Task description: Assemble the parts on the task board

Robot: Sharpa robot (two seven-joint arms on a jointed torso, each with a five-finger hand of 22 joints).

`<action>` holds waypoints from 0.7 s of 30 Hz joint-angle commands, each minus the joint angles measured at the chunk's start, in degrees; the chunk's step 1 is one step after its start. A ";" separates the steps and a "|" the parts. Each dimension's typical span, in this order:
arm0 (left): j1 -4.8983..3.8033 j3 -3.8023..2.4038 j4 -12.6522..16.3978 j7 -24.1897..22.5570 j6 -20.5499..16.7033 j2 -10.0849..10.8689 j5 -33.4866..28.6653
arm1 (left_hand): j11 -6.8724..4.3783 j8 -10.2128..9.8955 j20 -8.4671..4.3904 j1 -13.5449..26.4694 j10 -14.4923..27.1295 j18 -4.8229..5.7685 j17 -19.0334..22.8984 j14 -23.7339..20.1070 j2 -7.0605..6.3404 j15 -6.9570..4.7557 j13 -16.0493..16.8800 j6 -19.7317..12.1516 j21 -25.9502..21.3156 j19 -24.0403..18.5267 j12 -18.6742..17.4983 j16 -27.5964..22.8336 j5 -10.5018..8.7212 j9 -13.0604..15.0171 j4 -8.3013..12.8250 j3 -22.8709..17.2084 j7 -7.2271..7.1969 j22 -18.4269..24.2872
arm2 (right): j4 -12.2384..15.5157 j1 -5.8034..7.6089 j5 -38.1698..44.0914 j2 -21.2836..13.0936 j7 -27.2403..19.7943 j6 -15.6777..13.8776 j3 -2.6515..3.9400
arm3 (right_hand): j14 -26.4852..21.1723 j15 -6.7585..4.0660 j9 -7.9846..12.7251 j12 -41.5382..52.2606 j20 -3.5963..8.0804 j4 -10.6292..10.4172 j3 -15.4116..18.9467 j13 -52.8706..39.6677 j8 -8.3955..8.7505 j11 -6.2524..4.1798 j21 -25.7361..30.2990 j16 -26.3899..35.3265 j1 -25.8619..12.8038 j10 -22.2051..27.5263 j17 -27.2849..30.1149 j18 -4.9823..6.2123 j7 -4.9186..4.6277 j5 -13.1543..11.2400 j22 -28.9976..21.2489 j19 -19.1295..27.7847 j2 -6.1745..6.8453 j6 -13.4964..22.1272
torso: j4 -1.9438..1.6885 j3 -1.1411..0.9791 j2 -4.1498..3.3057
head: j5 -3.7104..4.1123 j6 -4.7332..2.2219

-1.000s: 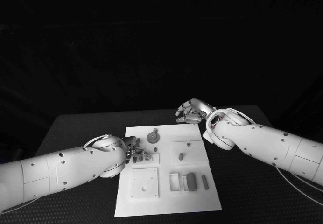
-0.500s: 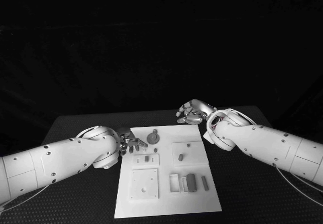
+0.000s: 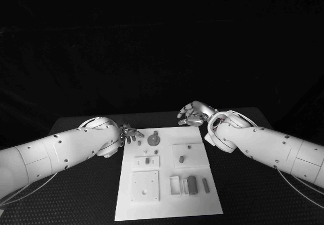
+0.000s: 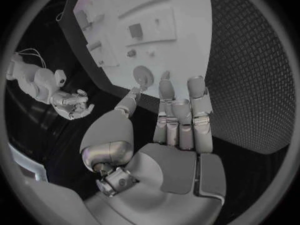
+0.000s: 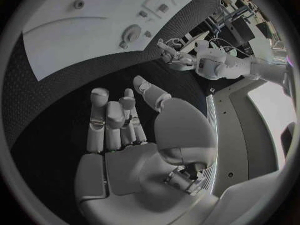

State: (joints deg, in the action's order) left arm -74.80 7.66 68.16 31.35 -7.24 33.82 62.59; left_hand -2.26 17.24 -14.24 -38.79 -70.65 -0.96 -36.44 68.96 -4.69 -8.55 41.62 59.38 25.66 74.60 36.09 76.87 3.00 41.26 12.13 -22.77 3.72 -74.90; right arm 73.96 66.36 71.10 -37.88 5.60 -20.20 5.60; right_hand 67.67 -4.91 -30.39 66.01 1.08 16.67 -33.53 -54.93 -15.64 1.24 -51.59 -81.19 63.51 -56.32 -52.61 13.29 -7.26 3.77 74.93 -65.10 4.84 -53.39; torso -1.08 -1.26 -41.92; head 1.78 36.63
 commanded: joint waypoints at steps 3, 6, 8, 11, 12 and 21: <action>-0.21 -0.02 -4.59 -0.70 3.69 -2.57 4.81 | 0.55 -0.78 0.53 0.73 1.68 -1.50 0.40 -1.44 -0.61 0.55 -0.11 -2.09 -1.05 -1.35 -0.68 -0.89 -0.21 -0.10 -0.57 -0.33 0.95 0.28 | -0.08 0.02 0.28 0.22 -0.41 0.20 0.03 | -0.42 -0.02 -0.06 0.28 -0.01 -0.37 -0.02 0.05 0.31 0.02 -0.02 0.25 -0.31 0.25 0.08 1.71 -0.42 -0.27 1.01 -0.04 0.27 0.14 | 0.13 -0.05 -0.09 | 0.01 -0.13; -0.21 0.00 -6.10 -0.73 4.60 -3.52 5.52 | 0.85 -1.10 0.80 0.95 2.37 -1.55 0.61 -1.97 -0.96 0.83 -0.11 -2.87 -1.46 -1.81 -0.83 -1.19 -0.20 -0.13 -0.78 -0.45 1.25 0.37 | 0.02 0.02 0.28 0.17 -0.39 0.19 0.03 | -0.42 -0.02 -0.06 0.28 -0.01 -0.37 -0.02 0.05 0.32 0.03 -0.02 0.25 -0.32 0.25 0.08 1.71 -0.42 -0.27 1.01 -0.04 0.27 0.15 | 0.13 -0.07 -0.14 | 0.09 -0.15; -0.19 0.03 -6.91 -0.66 5.20 -4.04 5.99 | 0.99 -1.18 0.96 1.01 2.65 -1.60 0.72 -2.18 -1.19 0.98 -0.06 -3.14 -1.65 -2.00 -0.82 -1.31 -0.20 -0.11 -0.86 -0.53 1.39 0.41 | 0.03 0.02 0.28 0.16 -0.39 0.19 0.03 | -0.42 -0.01 -0.05 0.28 -0.01 -0.37 -0.02 0.05 0.33 0.03 -0.02 0.25 -0.32 0.25 0.08 1.71 -0.43 -0.26 1.00 -0.04 0.27 0.17 | 0.17 -0.08 -0.22 | 0.19 -0.21; -0.18 0.09 -7.81 -0.77 5.81 -4.69 6.21 | 1.11 -1.23 1.09 1.14 2.93 -1.63 0.83 -2.38 -1.44 1.09 -0.03 -3.35 -1.82 -2.17 -0.82 -1.40 -0.20 -0.07 -0.98 -0.59 1.50 0.44 | 0.06 0.02 0.28 0.14 -0.39 0.20 0.03 | -0.42 -0.01 -0.05 0.28 -0.01 -0.37 -0.02 0.05 0.34 0.04 -0.02 0.25 -0.33 0.25 0.08 1.71 -0.43 -0.26 1.00 -0.04 0.28 0.19 | 0.18 -0.05 -0.20 | 0.28 -0.11; -0.17 0.12 -8.08 -0.84 5.98 -4.90 6.21 | 1.13 -1.23 1.12 1.17 2.98 -1.65 0.85 -2.41 -1.45 1.12 -0.01 -3.37 -1.85 -2.19 -0.81 -1.41 -0.20 -0.06 -1.03 -0.62 1.52 0.44 | 0.09 0.02 0.28 0.13 -0.38 0.20 0.03 | -0.42 0.00 -0.05 0.28 -0.01 -0.37 -0.02 0.05 0.34 0.04 -0.02 0.25 -0.34 0.25 0.08 1.71 -0.44 -0.26 1.00 -0.04 0.28 0.20 | 0.19 -0.06 -0.23 | 0.27 -0.11; -0.11 0.48 -10.54 -1.65 6.91 -6.46 6.19 | 1.22 -1.13 1.29 0.27 3.29 -1.81 0.99 -2.58 -0.91 1.22 0.17 -3.49 -1.97 -2.17 -0.58 -1.36 -0.20 0.12 -0.61 -1.12 1.60 0.34 | 0.14 0.02 0.28 0.30 -0.37 0.23 0.03 | -0.41 0.01 -0.05 0.29 -0.01 -0.39 -0.03 0.05 0.37 0.06 -0.01 0.25 -0.38 0.25 0.08 1.71 -0.45 -0.26 1.00 -0.05 0.29 0.23 | 0.22 -0.09 -0.20 | 0.28 0.03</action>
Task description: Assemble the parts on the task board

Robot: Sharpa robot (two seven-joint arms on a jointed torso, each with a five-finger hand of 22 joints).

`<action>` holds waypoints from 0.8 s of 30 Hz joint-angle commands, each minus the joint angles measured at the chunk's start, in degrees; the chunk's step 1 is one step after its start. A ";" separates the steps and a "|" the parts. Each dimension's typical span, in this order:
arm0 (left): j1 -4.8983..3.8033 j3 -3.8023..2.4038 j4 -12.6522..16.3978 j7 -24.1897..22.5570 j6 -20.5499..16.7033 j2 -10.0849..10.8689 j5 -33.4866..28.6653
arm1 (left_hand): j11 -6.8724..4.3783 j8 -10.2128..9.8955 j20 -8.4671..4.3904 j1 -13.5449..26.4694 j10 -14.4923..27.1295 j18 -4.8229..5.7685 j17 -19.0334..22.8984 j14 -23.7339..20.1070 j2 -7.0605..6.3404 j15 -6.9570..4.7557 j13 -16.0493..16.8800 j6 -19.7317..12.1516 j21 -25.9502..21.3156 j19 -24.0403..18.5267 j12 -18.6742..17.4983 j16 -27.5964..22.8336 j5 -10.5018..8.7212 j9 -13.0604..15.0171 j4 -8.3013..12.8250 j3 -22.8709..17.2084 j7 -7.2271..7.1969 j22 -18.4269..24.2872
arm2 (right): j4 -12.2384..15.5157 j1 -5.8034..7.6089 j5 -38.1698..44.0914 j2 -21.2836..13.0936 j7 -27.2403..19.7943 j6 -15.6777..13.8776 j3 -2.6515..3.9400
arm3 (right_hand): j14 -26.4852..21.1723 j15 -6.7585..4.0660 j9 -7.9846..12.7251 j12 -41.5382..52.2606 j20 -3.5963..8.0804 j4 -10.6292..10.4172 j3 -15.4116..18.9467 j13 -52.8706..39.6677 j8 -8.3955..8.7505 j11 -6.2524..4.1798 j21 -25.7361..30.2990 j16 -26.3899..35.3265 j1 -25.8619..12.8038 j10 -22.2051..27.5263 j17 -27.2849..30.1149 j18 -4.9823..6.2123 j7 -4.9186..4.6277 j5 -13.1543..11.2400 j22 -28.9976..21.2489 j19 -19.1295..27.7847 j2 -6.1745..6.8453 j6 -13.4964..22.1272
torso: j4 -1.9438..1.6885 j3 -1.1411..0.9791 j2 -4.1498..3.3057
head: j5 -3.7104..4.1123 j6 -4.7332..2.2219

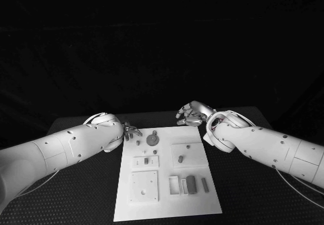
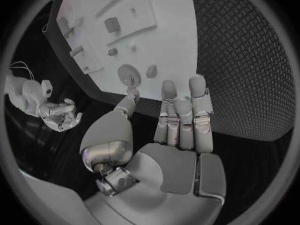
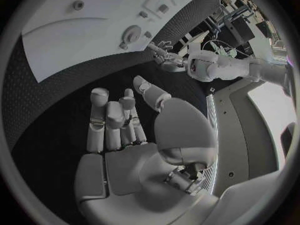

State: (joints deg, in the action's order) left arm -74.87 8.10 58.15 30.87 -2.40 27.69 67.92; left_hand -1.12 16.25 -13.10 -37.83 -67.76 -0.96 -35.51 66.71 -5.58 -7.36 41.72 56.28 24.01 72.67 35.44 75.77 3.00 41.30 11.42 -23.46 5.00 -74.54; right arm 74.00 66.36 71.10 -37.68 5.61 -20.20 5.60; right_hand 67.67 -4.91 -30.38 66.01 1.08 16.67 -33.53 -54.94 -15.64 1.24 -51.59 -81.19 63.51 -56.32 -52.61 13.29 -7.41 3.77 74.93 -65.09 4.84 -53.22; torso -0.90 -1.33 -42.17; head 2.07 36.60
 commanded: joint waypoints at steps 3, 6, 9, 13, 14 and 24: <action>0.00 0.25 -0.91 -1.48 2.31 -0.64 0.87 | 0.17 -0.31 0.26 -1.40 0.59 -1.83 0.13 -0.43 0.42 0.12 0.14 -0.75 -0.34 -0.26 0.16 -0.21 -0.18 0.05 0.64 -0.57 0.42 -0.11 | 0.10 0.02 0.29 0.14 -0.37 0.25 0.03 | -0.41 0.02 -0.06 0.29 -0.01 -0.39 -0.03 0.06 0.38 0.07 -0.01 0.25 -0.40 0.25 0.08 1.71 -0.31 -0.26 1.00 -0.06 0.30 0.08 | 0.05 0.01 0.05 | 0.05 0.08; 0.06 0.42 -1.06 -1.70 2.60 -0.90 0.26 | 0.25 -0.45 0.33 -1.74 0.67 -1.83 0.18 -0.49 0.67 0.20 0.19 -0.96 -0.36 -0.27 0.23 -0.19 -0.18 0.02 0.95 -0.59 0.51 -0.17 | 0.12 0.02 0.29 0.17 -0.37 0.27 0.03 | -0.41 0.03 -0.06 0.29 -0.01 -0.40 -0.03 0.06 0.39 0.07 -0.01 0.25 -0.42 0.25 0.08 1.71 -0.31 -0.26 1.00 -0.06 0.30 0.08 | -0.03 0.03 0.07 | 0.10 0.17; 0.16 0.55 -1.33 -1.81 2.78 -1.23 0.26 | 0.32 -0.55 0.41 -1.97 0.76 -1.83 0.23 -0.54 0.95 0.27 0.23 -1.06 -0.37 -0.28 0.30 -0.16 -0.17 -0.01 1.23 -0.52 0.58 -0.25 | 0.13 0.02 0.29 0.23 -0.38 0.29 0.03 | -0.41 0.03 -0.06 0.29 -0.01 -0.40 -0.04 0.06 0.39 0.08 -0.01 0.25 -0.42 0.25 0.08 1.71 -0.31 -0.26 1.00 -0.06 0.30 0.09 | -0.07 0.02 0.07 | 0.12 0.18; 0.40 0.64 -1.93 -2.14 3.28 -1.61 0.15 | 0.36 -0.60 0.50 -2.47 0.86 -1.87 0.33 -0.57 1.58 0.32 0.30 -1.01 -0.39 -0.27 0.44 -0.07 -0.15 -0.02 1.76 -0.45 0.62 -0.39 | 0.12 0.02 0.29 0.26 -0.38 0.29 0.03 | -0.41 0.03 -0.07 0.30 -0.01 -0.40 -0.04 0.07 0.39 0.08 -0.01 0.25 -0.43 0.25 0.08 1.71 -0.32 -0.26 0.99 -0.06 0.30 0.09 | -0.03 0.04 0.09 | 0.08 0.21; 0.54 0.64 -2.11 -2.22 3.46 -1.69 0.01 | 0.37 -0.60 0.51 -2.54 0.88 -1.87 0.34 -0.58 1.67 0.33 0.31 -0.98 -0.39 -0.27 0.46 -0.05 -0.15 -0.01 1.85 -0.42 0.62 -0.41 | 0.11 0.02 0.29 0.26 -0.37 0.30 0.03 | -0.41 0.04 -0.07 0.30 -0.01 -0.41 -0.04 0.07 0.39 0.08 -0.01 0.25 -0.44 0.25 0.08 1.71 -0.32 -0.26 0.99 -0.07 0.30 0.09 | -0.02 0.04 0.08 | 0.08 0.21; 1.01 0.64 -2.65 -2.59 3.72 -2.05 -0.95 | 0.39 -0.69 0.59 -3.19 0.99 -1.89 0.51 -0.63 2.38 0.35 0.34 -0.90 -0.43 -0.25 0.62 0.06 -0.12 -0.06 2.66 -0.20 0.64 -0.61 | 0.11 0.02 0.29 0.28 -0.33 0.28 0.03 | -0.41 0.05 -0.07 0.30 -0.01 -0.42 -0.05 0.07 0.40 0.09 0.00 0.25 -0.47 0.25 0.08 1.71 -0.33 -0.26 0.99 -0.08 0.29 0.09 | -0.06 0.03 0.09 | 0.21 0.26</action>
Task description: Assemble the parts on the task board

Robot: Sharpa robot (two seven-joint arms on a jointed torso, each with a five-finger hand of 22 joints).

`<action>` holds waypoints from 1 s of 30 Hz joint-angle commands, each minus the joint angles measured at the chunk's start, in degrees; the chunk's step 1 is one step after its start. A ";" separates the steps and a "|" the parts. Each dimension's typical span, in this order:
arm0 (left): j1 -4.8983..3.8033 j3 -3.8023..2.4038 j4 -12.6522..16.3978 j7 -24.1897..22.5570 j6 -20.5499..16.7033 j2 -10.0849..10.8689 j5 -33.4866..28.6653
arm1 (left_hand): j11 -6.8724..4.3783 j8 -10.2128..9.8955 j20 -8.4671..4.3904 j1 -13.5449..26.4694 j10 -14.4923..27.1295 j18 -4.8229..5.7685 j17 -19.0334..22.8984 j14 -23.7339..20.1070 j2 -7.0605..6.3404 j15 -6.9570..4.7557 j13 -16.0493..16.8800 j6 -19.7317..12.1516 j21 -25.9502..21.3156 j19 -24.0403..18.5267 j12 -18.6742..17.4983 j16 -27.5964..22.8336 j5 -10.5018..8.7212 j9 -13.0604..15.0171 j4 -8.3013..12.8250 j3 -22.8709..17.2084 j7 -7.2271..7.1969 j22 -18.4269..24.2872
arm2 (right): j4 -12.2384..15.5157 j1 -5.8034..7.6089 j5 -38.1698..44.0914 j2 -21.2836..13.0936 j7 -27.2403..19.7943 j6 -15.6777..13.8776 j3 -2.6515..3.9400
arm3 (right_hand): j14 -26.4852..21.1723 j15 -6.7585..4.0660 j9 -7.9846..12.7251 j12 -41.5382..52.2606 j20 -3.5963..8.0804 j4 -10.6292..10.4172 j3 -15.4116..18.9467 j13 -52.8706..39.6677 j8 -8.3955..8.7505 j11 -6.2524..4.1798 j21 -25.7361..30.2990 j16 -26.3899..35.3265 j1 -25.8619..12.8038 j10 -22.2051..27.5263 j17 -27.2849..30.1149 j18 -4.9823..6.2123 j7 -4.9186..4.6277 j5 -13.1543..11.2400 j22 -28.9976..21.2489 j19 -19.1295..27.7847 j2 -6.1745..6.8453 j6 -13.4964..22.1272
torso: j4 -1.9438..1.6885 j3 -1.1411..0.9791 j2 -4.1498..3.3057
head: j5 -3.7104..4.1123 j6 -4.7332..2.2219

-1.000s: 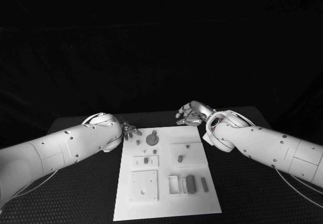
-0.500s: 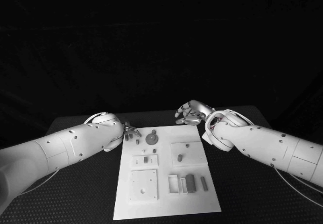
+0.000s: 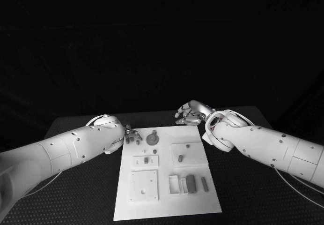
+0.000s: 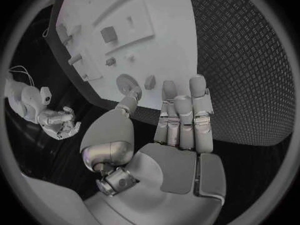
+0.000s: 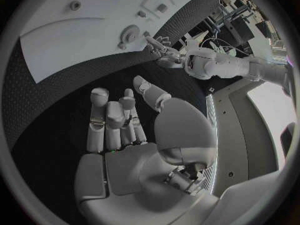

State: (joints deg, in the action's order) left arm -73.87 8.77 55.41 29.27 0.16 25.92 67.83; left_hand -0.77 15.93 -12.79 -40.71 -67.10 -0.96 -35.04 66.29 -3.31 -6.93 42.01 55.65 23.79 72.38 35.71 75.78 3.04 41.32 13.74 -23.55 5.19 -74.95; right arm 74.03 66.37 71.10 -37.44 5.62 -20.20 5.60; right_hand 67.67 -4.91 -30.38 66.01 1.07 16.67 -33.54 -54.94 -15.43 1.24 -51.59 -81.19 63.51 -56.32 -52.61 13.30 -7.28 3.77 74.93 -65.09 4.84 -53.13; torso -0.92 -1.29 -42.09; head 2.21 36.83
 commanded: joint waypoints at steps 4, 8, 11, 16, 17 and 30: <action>0.16 -0.02 0.04 -1.45 0.91 -0.43 -1.34 | 0.05 -0.39 0.30 -0.25 0.35 -1.88 0.08 -0.22 0.20 -0.06 0.05 -0.25 -0.23 0.03 0.37 0.06 -0.17 -0.08 0.35 -0.03 0.46 -0.22 | 0.13 0.02 0.29 0.04 -0.34 0.31 0.03 | -0.41 0.05 -0.08 0.30 0.00 -0.42 -0.06 0.07 0.20 0.10 0.00 0.25 -0.48 0.25 0.08 1.70 -0.46 -0.26 0.99 -0.08 0.29 0.00 | -0.09 0.00 0.05 | 0.14 0.09; 0.30 -0.02 0.02 -1.68 0.69 -0.47 -1.44 | 0.06 -0.41 0.32 -0.09 0.39 -1.87 0.13 -0.24 0.35 -0.05 0.04 -0.22 -0.26 0.02 0.39 0.07 -0.17 -0.09 0.30 0.09 0.47 -0.25 | 0.08 0.02 0.29 0.05 -0.34 0.34 0.03 | -0.41 0.05 -0.08 0.31 0.00 -0.42 -0.06 0.07 0.20 0.10 0.00 0.25 -0.49 0.25 0.08 1.70 -0.46 -0.26 0.99 -0.08 0.29 0.00 | -0.07 0.01 0.03 | 0.14 0.09; 0.34 -0.02 -0.01 -1.80 0.83 -0.50 -1.61 | 0.06 -0.41 0.32 -0.11 0.40 -1.88 0.15 -0.25 0.43 -0.05 0.04 -0.19 -0.27 0.02 0.39 0.07 -0.17 -0.09 0.32 0.10 0.46 -0.26 | 0.08 0.02 0.29 0.04 -0.34 0.32 0.03 | -0.41 0.06 -0.09 0.31 0.00 -0.42 -0.07 0.07 0.20 0.10 0.00 0.25 -0.50 0.25 0.08 1.70 -0.46 -0.26 0.99 -0.08 0.29 0.00 | -0.03 -0.02 0.05 | 0.12 0.09; 0.34 -0.02 -0.04 -1.85 1.47 -0.65 -1.69 | 0.02 -0.38 0.30 -0.43 0.39 -1.91 0.24 -0.24 0.99 -0.09 0.02 -0.01 -0.29 0.06 0.47 0.15 -0.16 -0.09 0.61 0.12 0.42 -0.35 | 0.08 0.02 0.29 0.04 -0.34 0.35 0.03 | -0.41 0.06 -0.09 0.31 0.00 -0.42 -0.08 0.07 0.21 0.10 0.00 0.25 -0.50 0.25 0.08 1.70 -0.46 -0.26 0.99 -0.09 0.29 0.00 | -0.05 -0.04 0.04 | 0.13 0.13; 0.35 -0.01 -0.05 -1.88 1.61 -0.68 -1.70 | 0.01 -0.38 0.30 -0.49 0.38 -1.91 0.26 -0.23 1.12 -0.09 0.02 0.02 -0.29 0.07 0.49 0.16 -0.16 -0.09 0.66 0.13 0.41 -0.37 | 0.08 0.02 0.29 0.04 -0.34 0.35 0.03 | -0.41 0.06 -0.09 0.31 0.00 -0.42 -0.08 0.07 0.21 0.10 0.00 0.25 -0.51 0.25 0.08 1.70 -0.46 -0.26 0.99 -0.09 0.29 0.00 | -0.05 -0.04 0.03 | 0.12 0.14; 0.62 0.00 -0.84 -1.84 1.09 -1.20 -1.15 | -0.06 -0.38 0.29 -1.13 0.27 -1.89 0.43 -0.16 2.22 -0.16 -0.04 0.32 -0.27 0.23 0.63 0.34 -0.14 -0.11 1.34 0.27 0.34 -0.58 | 0.16 0.02 0.29 -0.01 -0.33 0.38 0.03 | -0.41 0.06 -0.10 0.32 0.00 -0.41 -0.10 0.08 0.21 0.11 0.01 0.25 -0.52 0.25 0.08 1.70 -0.47 -0.26 0.99 -0.09 0.28 -0.01 | -0.05 0.00 0.00 | 0.20 0.20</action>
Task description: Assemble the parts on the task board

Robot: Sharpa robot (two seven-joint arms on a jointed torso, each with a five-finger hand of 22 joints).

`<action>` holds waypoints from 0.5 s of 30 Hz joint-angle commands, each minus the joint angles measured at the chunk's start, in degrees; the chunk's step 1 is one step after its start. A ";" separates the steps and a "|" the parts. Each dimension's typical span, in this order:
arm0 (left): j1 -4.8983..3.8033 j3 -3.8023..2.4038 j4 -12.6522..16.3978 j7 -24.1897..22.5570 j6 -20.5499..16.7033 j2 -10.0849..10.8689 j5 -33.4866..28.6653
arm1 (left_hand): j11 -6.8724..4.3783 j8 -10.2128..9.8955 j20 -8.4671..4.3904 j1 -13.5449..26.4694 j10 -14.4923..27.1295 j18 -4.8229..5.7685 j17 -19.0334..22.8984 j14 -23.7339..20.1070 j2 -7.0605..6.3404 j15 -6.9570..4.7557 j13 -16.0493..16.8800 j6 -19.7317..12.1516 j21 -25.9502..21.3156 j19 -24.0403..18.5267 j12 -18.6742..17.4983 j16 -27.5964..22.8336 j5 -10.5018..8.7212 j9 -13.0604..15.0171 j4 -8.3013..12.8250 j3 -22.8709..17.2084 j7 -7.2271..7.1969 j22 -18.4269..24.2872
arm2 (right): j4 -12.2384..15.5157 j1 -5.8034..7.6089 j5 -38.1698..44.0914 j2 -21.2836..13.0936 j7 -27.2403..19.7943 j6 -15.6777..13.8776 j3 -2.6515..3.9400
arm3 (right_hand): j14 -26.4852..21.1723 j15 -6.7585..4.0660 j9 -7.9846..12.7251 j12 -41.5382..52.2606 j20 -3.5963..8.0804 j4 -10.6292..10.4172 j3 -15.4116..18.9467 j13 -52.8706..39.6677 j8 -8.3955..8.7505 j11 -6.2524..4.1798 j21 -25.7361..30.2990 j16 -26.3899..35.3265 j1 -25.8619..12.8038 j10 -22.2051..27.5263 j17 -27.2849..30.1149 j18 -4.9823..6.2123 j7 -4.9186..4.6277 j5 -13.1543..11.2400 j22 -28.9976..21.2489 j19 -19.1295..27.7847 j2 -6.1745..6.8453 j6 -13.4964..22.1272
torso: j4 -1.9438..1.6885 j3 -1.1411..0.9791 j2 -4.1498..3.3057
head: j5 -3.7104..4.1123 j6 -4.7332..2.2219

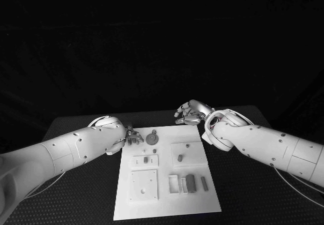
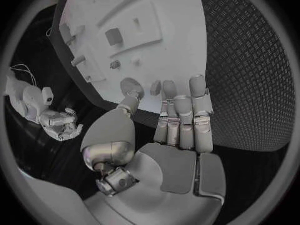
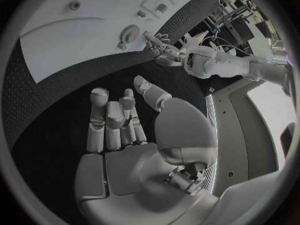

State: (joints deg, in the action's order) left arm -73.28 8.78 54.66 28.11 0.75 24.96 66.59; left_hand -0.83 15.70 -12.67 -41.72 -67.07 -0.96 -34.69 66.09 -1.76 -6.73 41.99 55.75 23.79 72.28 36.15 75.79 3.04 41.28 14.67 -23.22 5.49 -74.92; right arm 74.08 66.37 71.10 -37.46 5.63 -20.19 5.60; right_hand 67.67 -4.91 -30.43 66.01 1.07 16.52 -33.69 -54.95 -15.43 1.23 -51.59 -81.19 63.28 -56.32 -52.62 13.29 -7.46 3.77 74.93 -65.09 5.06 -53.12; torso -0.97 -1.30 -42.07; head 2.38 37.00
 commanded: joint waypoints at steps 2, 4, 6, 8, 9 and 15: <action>0.04 -0.01 -0.20 -0.63 0.46 -0.31 0.14 | 0.00 -0.15 0.17 -0.13 0.23 -1.88 0.11 0.06 0.86 -0.37 -0.03 0.25 -0.28 0.34 0.20 0.35 -0.15 -0.08 0.43 -0.03 0.04 -0.62 | 0.13 0.02 0.29 0.01 -0.34 0.39 0.03 | -0.40 0.06 -0.06 0.32 0.01 -0.25 0.05 0.09 0.21 0.11 0.01 0.25 -0.30 0.26 0.08 1.71 -0.29 -0.26 0.99 -0.10 0.06 -0.02 | -0.02 0.00 -0.01 | 0.06 0.06; 0.05 -0.01 -0.30 -0.63 0.49 -0.33 0.20 | 0.00 -0.15 0.17 -0.14 0.21 -1.88 0.13 0.07 1.01 -0.37 -0.04 0.29 -0.28 0.36 0.22 0.37 -0.15 -0.09 0.44 -0.01 0.03 -0.64 | 0.13 0.02 0.29 0.01 -0.34 0.39 0.03 | -0.40 0.06 -0.06 0.32 0.01 -0.25 0.05 0.09 0.21 0.11 0.01 0.25 -0.30 0.26 0.08 1.71 -0.29 -0.26 0.99 -0.10 0.06 -0.02 | -0.01 0.00 -0.01 | 0.08 0.08; 0.06 -0.01 -0.43 -0.57 0.61 -0.37 0.27 | -0.02 -0.12 0.17 -0.08 0.16 -1.86 0.16 0.10 1.21 -0.38 -0.06 0.39 -0.29 0.39 0.25 0.40 -0.15 -0.08 0.42 0.06 0.01 -0.66 | 0.15 0.02 0.29 -0.02 -0.34 0.40 0.03 | -0.40 0.06 -0.06 0.32 0.01 -0.25 0.05 0.09 0.21 0.11 0.01 0.25 -0.30 0.26 0.08 1.71 -0.29 -0.26 0.99 -0.10 0.06 -0.02 | 0.01 0.01 -0.02 | 0.10 0.10; 0.06 -0.01 -0.53 -0.57 0.83 -0.39 0.28 | -0.05 -0.09 0.15 -0.05 0.11 -1.87 0.18 0.15 1.35 -0.41 -0.06 0.49 -0.28 0.44 0.29 0.45 -0.15 -0.08 0.41 0.12 -0.02 -0.68 | 0.15 0.02 0.29 -0.02 -0.34 0.41 0.03 | -0.40 0.06 -0.06 0.32 0.01 -0.25 0.04 0.09 0.21 0.11 0.01 0.25 -0.30 0.26 0.08 1.71 -0.29 -0.26 0.99 -0.10 0.06 -0.02 | 0.01 0.02 -0.03 | 0.14 0.12; 0.06 -0.01 -0.57 -0.54 0.84 -0.40 0.28 | -0.06 -0.07 0.14 -0.04 0.07 -1.87 0.19 0.18 1.40 -0.42 -0.06 0.54 -0.27 0.47 0.31 0.47 -0.15 -0.07 0.42 0.15 -0.03 -0.70 | 0.15 0.02 0.29 -0.02 -0.34 0.41 0.03 | -0.40 0.07 -0.06 0.32 0.01 -0.25 0.04 0.09 0.21 0.11 0.01 0.24 -0.30 0.26 0.08 1.71 -0.29 -0.26 0.99 -0.10 0.06 -0.03 | 0.01 0.01 -0.03 | 0.14 0.12; 0.14 0.00 -0.87 -0.58 1.02 -0.60 0.28 | -0.23 0.09 0.03 -0.14 -0.22 -1.91 0.27 0.43 2.02 -0.59 -0.10 1.03 -0.17 0.75 0.48 0.70 -0.14 -0.03 0.53 0.28 -0.21 -0.82 | 0.20 0.02 0.29 -0.05 -0.33 0.39 0.03 | -0.40 0.07 -0.07 0.32 0.01 -0.25 0.03 0.09 0.21 0.11 0.01 0.24 -0.31 0.26 0.08 1.71 -0.29 -0.26 0.99 -0.10 0.05 -0.04 | 0.01 0.00 -0.05 | 0.22 0.14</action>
State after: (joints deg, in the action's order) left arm -73.18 8.79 53.81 28.08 0.88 24.59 66.68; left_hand -0.93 15.70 -12.60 -41.68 -67.18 -0.97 -34.46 66.45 -0.21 -7.06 41.98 56.48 23.79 72.64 36.39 76.29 3.04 41.26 14.92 -22.97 5.23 -74.91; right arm 74.16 66.37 71.10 -37.53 5.63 -20.19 5.60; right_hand 67.67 -4.91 -30.42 66.01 0.99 16.51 -33.69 -54.95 -15.44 1.23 -51.59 -81.19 63.29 -56.32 -52.61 13.29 -7.37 3.77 74.93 -65.01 5.06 -53.07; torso -0.95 -1.30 -42.10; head 2.57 37.12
